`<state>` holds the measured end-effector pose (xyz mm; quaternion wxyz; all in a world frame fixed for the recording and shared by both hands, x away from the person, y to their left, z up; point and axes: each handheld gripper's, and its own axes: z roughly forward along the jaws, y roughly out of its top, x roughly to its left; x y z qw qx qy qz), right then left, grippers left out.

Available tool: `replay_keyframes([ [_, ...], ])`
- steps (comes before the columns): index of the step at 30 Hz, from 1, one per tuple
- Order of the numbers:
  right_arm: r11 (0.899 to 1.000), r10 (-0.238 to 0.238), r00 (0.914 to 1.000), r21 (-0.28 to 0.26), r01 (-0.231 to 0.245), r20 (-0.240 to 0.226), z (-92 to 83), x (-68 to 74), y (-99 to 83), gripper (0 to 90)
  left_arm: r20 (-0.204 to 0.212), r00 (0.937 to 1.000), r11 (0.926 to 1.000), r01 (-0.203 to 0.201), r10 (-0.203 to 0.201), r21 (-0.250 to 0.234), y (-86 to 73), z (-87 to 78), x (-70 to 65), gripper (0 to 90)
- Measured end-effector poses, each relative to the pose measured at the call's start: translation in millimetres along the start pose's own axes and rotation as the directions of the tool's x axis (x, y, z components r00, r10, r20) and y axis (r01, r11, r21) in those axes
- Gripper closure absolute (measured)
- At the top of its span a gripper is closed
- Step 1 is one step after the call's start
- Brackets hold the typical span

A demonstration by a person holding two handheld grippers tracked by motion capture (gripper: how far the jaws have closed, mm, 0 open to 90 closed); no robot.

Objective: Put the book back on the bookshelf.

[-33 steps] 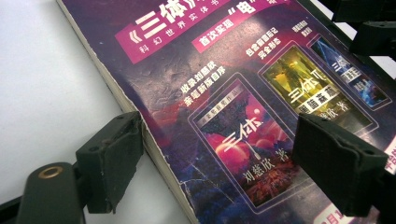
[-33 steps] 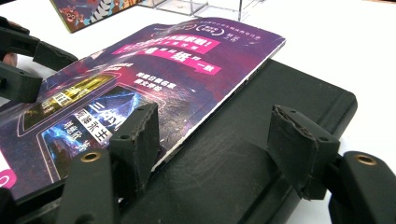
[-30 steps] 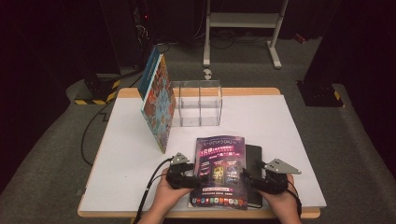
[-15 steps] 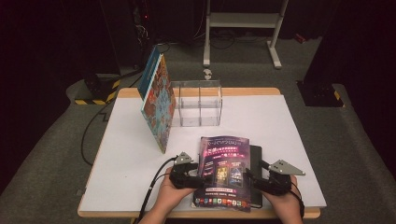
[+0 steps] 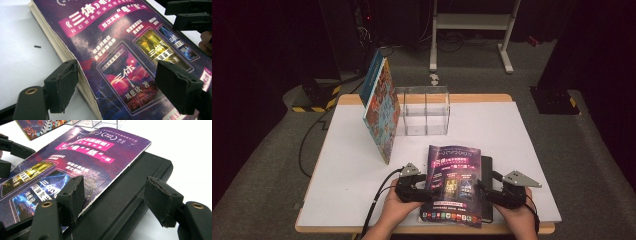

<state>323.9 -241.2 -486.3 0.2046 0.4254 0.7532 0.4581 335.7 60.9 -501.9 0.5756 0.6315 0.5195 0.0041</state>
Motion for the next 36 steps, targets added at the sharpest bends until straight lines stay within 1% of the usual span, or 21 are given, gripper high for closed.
replay_keyframes([
  [3,1.0,-0.001,1.0,0.0,0.001,0.001,-0.4,0.4,0.2,31.9,0.009,0.9996,0.9995,0.026,-0.026,0.018,0.8,0.7,5.5,16.3],
  [4,1.0,-0.001,1.0,0.001,0.001,-0.001,-0.6,0.9,0.2,31.9,0.014,0.9991,0.9991,0.041,-0.041,0.014,0.9,1.1,6.7,15.5],
  [5,1.0,-0.002,1.0,0.0,0.002,-0.001,-0.8,1.2,0.2,32.0,0.016,0.999,0.9989,0.041,-0.042,0.02,0.9,1.1,7.7,15.0],
  [10,1.0,-0.001,1.0,0.002,0.001,0.0,-1.2,1.1,-0.3,31.9,0.02,0.9982,0.9983,0.056,-0.056,0.019,1.2,1.9,7.6,15.0],
  [12,1.0,-0.001,1.0,0.001,0.001,0.001,-1.3,0.9,-0.1,31.8,0.023,0.9986,0.9986,0.048,-0.048,0.022,1.5,1.4,7.4,15.6],
  [14,1.0,-0.001,1.0,0.0,0.001,0.001,-1.4,0.9,0.0,31.8,0.035,0.998,0.9983,0.052,-0.053,0.026,1.5,1.4,6.5,16.5],
  [16,1.0,-0.001,1.0,0.001,0.001,0.001,-1.2,1.0,-0.1,31.7,0.047,0.9972,0.9981,0.058,-0.059,0.018,0.6,2.8,3.3,17.0],
  [19,1.0,0.0,1.0,0.001,0.0,0.003,-1.4,0.6,-0.1,31.6,0.056,0.9972,0.9985,0.047,-0.049,0.028,0.5,3.2,1.2,17.3],
  [21,1.0,0.004,1.0,0.002,-0.004,0.004,-1.4,0.1,-0.2,31.4,0.061,0.9969,0.9985,0.05,-0.051,0.024,0.4,4.4,-1.7,17.3],
  [22,1.0,0.006,1.0,0.001,-0.006,0.004,-1.5,-0.3,-0.3,31.3,0.063,0.997,0.9987,0.043,-0.044,0.027,0.5,4.7,-3.9,17.3],
  [23,1.0,0.009,1.0,0.001,-0.009,0.005,-1.8,-0.7,-0.4,31.1,0.068,0.9973,0.9992,0.027,-0.029,0.032,0.6,4.7,-4.8,17.2],
  [25,1.0,0.01,0.9999,0.0,-0.01,0.007,-2.3,-1.1,-0.2,31.0,0.076,0.997,0.9995,0.015,-0.017,0.029,0.2,5.1,-9.1,17.2],
  [27,1.0,0.015,0.9999,-0.001,-0.015,0.007,-3.0,-1.5,-0.1,30.8,0.082,0.9965,0.9997,0.012,-0.014,0.022,0.7,4.1,-11.7,17.1],
  [30,1.0,0.02,0.9997,0.001,-0.02,0.012,-3.6,-2.5,-0.5,29.9,0.104,0.9941,0.9995,0.031,-0.03,-0.004,3.5,1.4,-13.9,17.2],
  [32,1.0,0.024,0.9996,0.005,-0.024,0.012,-3.3,-3.2,-0.7,29.3,0.11,0.9938,0.9997,0.019,-0.017,-0.016,5.0,-0.8,-14.9,17.3],
  [36,1.0,0.03,0.9995,0.009,-0.03,0.009,-2.1,-2.9,-0.7,28.2,0.078,0.9968,0.999,-0.009,0.012,-0.043,5.5,-2.1,-14.0,18.2],
])
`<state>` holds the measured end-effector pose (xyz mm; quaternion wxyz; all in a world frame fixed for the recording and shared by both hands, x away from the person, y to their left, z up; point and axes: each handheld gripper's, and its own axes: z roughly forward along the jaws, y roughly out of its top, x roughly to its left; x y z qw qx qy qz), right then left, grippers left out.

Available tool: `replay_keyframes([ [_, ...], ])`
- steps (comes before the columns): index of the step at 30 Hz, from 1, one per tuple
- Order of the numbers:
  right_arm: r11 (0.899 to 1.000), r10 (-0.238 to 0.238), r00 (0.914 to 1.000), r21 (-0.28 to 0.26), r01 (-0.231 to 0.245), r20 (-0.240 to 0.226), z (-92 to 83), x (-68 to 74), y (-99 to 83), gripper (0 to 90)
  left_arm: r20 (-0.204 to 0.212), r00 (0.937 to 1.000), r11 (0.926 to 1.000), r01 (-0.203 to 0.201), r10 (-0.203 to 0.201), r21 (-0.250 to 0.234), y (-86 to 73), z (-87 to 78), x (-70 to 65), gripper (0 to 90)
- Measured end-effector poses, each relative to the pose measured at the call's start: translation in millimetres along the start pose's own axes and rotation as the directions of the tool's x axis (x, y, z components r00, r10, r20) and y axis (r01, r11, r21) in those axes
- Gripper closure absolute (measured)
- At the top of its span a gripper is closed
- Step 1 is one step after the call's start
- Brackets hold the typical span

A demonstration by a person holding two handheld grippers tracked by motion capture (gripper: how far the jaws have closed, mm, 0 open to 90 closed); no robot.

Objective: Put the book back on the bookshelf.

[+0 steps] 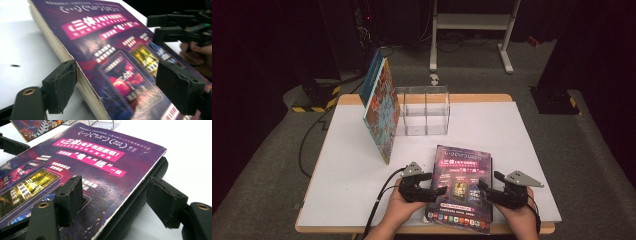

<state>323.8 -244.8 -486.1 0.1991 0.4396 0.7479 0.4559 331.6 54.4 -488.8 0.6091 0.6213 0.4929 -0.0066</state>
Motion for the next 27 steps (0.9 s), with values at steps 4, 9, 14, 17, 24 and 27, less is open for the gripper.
replay_keyframes([
  [4,1.0,0.007,0.9999,0.01,-0.007,-0.009,1.7,0.8,-0.1,25.8,-0.044,0.9988,0.9998,-0.019,0.019,0.004,-3.1,1.9,2.0,16.6],
  [9,0.999,0.033,0.9992,0.021,-0.032,-0.021,4.0,-0.6,-0.2,22.5,-0.054,0.9972,0.9985,-0.05,0.051,0.023,-9.5,6.3,-3.2,17.5],
  [14,0.999,0.046,0.9987,0.024,-0.046,-0.022,4.1,-2.2,-0.6,21.2,-0.062,0.9955,0.9972,-0.07,0.072,0.025,-10.4,10.0,-7.4,18.0],
  [17,0.998,0.06,0.998,0.024,-0.059,-0.023,4.7,-3.8,-0.7,20.7,-0.056,0.9964,0.9976,-0.062,0.063,0.033,-10.4,12.3,-9.5,18.2],
  [24,0.997,0.077,0.9966,0.025,-0.076,-0.03,7.3,-4.8,-1.4,19.1,-0.052,0.9957,0.9968,-0.076,0.077,0.025,-12.6,13.2,-8.9,16.0],
  [27,0.996,0.084,0.9958,0.031,-0.083,-0.034,7.5,-5.4,-1.4,18.7,-0.049,0.997,0.998,-0.059,0.06,0.02,-13.7,12.8,-7.2,15.3],
])
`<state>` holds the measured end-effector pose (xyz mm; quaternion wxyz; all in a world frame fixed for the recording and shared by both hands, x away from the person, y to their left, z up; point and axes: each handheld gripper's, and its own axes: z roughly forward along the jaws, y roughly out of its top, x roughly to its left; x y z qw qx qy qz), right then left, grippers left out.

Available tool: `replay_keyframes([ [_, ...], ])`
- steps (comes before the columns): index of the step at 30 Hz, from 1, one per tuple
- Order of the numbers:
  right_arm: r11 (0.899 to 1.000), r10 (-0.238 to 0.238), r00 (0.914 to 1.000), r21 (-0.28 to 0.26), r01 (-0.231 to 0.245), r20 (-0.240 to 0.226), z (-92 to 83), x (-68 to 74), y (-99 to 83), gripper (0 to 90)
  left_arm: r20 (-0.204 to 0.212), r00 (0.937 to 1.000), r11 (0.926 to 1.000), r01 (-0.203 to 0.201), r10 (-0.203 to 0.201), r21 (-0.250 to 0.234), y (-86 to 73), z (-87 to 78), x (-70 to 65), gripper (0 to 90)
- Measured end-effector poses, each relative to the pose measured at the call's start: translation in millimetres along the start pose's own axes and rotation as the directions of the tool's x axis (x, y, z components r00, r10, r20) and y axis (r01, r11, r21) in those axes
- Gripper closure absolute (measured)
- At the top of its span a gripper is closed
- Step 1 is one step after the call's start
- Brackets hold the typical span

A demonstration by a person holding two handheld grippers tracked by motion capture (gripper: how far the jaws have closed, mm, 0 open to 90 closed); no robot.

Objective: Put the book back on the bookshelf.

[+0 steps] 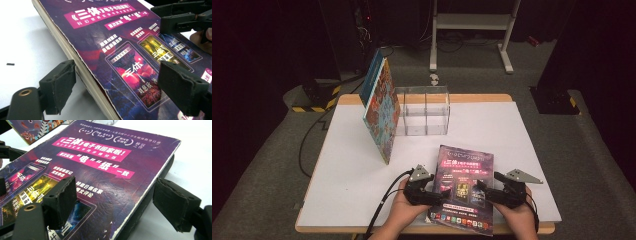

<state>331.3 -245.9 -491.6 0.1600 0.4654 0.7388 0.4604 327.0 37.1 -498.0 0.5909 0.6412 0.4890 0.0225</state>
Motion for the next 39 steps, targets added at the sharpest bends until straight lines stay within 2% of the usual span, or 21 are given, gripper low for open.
replay_keyframes([
  [3,1.0,0.001,1.0,0.003,-0.001,0.0,0.0,0.0,0.2,18.3,-0.015,0.9988,0.999,-0.046,0.046,0.001,-0.3,-0.7,-3.2,15.7],
  [5,1.0,0.002,1.0,0.003,-0.002,0.002,-0.1,-0.7,0.1,17.4,-0.025,0.9977,0.9978,-0.064,0.064,-0.015,-0.2,0.6,-7.5,17.6],
  [7,1.0,0.003,1.0,0.003,-0.003,0.006,-0.2,-1.9,0.1,15.9,-0.021,0.9955,0.9957,-0.092,0.092,-0.01,-0.4,2.9,-11.2,19.7],
  [9,1.0,0.013,0.9997,0.005,-0.013,0.02,-1.1,-3.6,0.4,14.9,-0.017,0.9948,0.9948,-0.101,0.101,-0.01,-1.2,5.2,-13.8,19.7],
  [10,1.0,0.015,0.9996,0.005,-0.015,0.022,-1.4,-5.2,0.5,14.8,-0.015,0.9951,0.9952,-0.098,0.098,-0.006,-1.1,5.9,-13.8,19.6],
  [15,1.0,0.028,0.9994,0.01,-0.028,0.021,-1.7,-7.0,0.6,14.2,0.011,0.9998,0.9998,-0.019,0.019,-0.007,-1.0,7.7,-5.4,16.4],
  [19,0.998,0.053,0.9986,0.018,-0.053,0.001,0.1,-9.5,-0.1,13.1,0.029,0.9993,0.9997,0.022,-0.022,0.006,-0.5,11.0,0.0,13.0],
  [21,0.998,0.064,0.9979,0.02,-0.064,-0.01,1.0,-11.0,-0.5,12.4,0.037,0.9985,0.999,0.039,-0.04,0.022,-0.1,13.4,2.8,10.9],
  [24,0.996,0.081,0.9964,0.029,-0.081,-0.025,2.4,-12.2,-0.3,12.3,0.042,0.9966,0.9974,0.07,-0.07,0.018,-0.6,17.7,3.5,7.5],
  [28,0.994,0.104,0.9926,0.048,-0.101,-0.062,5.3,-13.5,0.0,12.9,0.058,0.9941,0.9949,0.089,-0.092,0.047,-0.2,19.8,4.7,7.3],
  [31,0.992,0.113,0.9914,0.062,-0.108,-0.067,5.5,-13.2,1.1,13.8,0.077,0.9886,0.9901,0.124,-0.129,0.065,-0.5,21.6,3.4,9.2],
  [33,0.994,0.1,0.9933,0.058,-0.096,-0.059,5.1,-11.9,1.7,13.9,0.092,0.9881,0.9907,0.117,-0.123,0.069,-0.7,20.6,0.8,13.4],
  [36,0.997,0.064,0.9974,0.052,-0.062,-0.035,3.9,-7.8,3.1,14.5,0.084,0.993,0.9947,0.078,-0.084,0.067,-0.5,18.5,-1.5,15.9],
  [39,0.998,0.036,0.9992,0.048,-0.035,-0.015,2.8,-3.1,4.3,16.5,0.068,0.9958,0.9976,0.059,-0.061,0.038,0.2,15.5,-4.6,20.5],
])
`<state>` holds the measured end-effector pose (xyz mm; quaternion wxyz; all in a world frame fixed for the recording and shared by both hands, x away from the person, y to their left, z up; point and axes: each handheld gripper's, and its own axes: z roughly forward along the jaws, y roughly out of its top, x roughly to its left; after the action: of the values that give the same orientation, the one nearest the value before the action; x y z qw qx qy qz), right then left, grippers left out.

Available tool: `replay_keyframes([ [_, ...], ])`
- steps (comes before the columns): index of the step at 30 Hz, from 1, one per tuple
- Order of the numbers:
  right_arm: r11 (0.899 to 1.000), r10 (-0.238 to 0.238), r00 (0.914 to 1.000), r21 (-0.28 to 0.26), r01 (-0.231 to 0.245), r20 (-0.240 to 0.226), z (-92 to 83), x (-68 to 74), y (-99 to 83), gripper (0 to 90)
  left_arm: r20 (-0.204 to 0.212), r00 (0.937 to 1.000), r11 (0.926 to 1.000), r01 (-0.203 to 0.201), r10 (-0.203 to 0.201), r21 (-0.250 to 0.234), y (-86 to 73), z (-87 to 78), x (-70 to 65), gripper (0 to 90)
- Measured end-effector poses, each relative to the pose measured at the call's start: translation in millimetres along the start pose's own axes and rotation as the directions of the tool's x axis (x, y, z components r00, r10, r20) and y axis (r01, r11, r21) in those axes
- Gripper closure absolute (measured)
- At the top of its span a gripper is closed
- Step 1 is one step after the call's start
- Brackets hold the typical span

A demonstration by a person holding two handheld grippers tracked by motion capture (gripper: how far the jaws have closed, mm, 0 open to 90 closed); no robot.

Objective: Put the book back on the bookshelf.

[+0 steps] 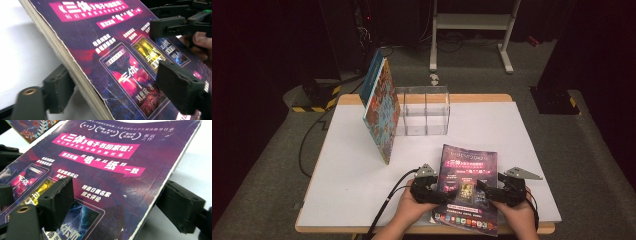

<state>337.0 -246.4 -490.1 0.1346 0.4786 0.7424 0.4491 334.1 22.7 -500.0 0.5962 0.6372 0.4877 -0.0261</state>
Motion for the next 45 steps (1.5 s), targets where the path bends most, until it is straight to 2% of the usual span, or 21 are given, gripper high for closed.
replay_keyframes([
  [5,1.0,-0.023,0.9997,-0.006,0.023,0.01,-3.0,2.5,1.0,22.6,-0.013,0.9994,0.9992,-0.033,0.033,-0.02,1.7,-6.8,-0.2,32.8],
  [10,1.0,-0.026,0.9996,-0.007,0.026,0.013,-5.9,2.2,0.9,26.3,-0.027,0.9989,0.9984,-0.04,0.039,-0.04,2.7,-10.2,-0.9,40.1],
  [11,1.0,-0.024,0.9996,-0.005,0.024,0.013,-6.1,2.2,1.1,27.0,-0.024,0.9993,0.9984,-0.031,0.03,-0.047,3.3,-10.8,-0.8,42.4],
  [12,1.0,-0.023,0.9997,-0.005,0.023,0.012,-6.2,2.0,1.3,27.9,-0.024,0.999,0.9987,-0.039,0.038,-0.034,3.9,-12.5,0.4,44.2],
  [18,0.999,-0.034,0.9992,-0.008,0.035,0.021,-8.1,4.7,2.4,32.3,-0.02,0.9992,0.9983,-0.035,0.034,-0.046,2.6,-14.0,-1.7,48.3],
  [22,0.999,-0.044,0.9987,-0.013,0.044,0.024,-9.5,5.7,3.1,35.3,-0.019,0.9983,0.9975,-0.056,0.055,-0.043,2.2,-17.2,-2.2,51.6],
  [24,0.998,-0.053,0.9985,-0.021,0.053,0.01,-10.7,7.3,3.6,39.9,-0.019,0.9986,0.9973,-0.05,0.049,-0.054,2.5,-18.1,-2.7,54.3],
  [34,0.996,-0.083,0.9963,-0.03,0.083,-0.021,-13.0,18.7,7.2,43.6,-0.021,0.9976,0.9954,-0.067,0.065,-0.069,4.7,-26.7,-1.1,62.6],
  [35,0.996,-0.087,0.9959,-0.031,0.086,-0.024,-13.0,19.4,7.2,44.0,-0.026,0.9981,0.9954,-0.058,0.056,-0.076,5.1,-27.4,-1.0,63.2],
  [45,0.996,-0.092,0.9933,-0.019,0.091,-0.07,-9.0,26.6,8.6,54.0,-0.06,0.9958,0.9916,-0.075,0.069,-0.105,11.2,-39.8,7.0,69.0],
])
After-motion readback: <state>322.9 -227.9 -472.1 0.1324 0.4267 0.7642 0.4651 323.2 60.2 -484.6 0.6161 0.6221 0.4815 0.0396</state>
